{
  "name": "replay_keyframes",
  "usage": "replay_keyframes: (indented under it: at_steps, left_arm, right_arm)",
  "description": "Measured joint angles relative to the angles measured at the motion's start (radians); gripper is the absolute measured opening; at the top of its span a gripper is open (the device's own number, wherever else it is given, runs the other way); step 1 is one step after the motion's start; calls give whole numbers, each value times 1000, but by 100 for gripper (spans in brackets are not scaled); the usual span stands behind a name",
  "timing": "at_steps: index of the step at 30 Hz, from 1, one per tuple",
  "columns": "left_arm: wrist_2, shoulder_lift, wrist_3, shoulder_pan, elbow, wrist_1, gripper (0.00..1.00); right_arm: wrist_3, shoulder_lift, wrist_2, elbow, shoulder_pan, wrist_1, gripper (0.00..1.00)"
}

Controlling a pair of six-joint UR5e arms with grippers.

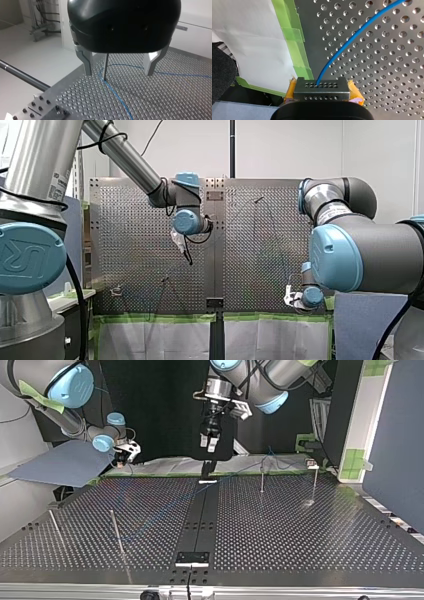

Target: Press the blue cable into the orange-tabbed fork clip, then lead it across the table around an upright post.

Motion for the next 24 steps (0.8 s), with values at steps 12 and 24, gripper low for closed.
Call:
replay_keyframes:
  at_steps: [12, 24]
  left_arm:
    - [-48, 0, 71, 11, -95, 12, 100]
    - [-45, 0, 119, 23, -198, 47, 100]
  right_arm:
    - [-1, 0, -4, -4, 3, 8, 0]
    - [-1, 0, -4, -4, 3, 8, 0]
